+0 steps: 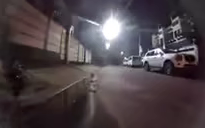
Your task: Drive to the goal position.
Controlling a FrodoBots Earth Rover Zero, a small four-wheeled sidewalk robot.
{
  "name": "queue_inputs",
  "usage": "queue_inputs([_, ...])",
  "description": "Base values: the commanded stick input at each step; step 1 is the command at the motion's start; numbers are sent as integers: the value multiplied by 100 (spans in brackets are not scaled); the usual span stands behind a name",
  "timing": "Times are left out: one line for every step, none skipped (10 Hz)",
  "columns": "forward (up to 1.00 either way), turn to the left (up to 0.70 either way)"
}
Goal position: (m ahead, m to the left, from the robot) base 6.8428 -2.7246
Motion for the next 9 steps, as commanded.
queue_inputs([70,-1])
queue_inputs([70,0])
queue_inputs([70,0])
queue_inputs([70,0])
queue_inputs([70,0])
queue_inputs([70,-3])
queue_inputs([70,-9])
queue_inputs([70,-14])
queue_inputs([70,-22])
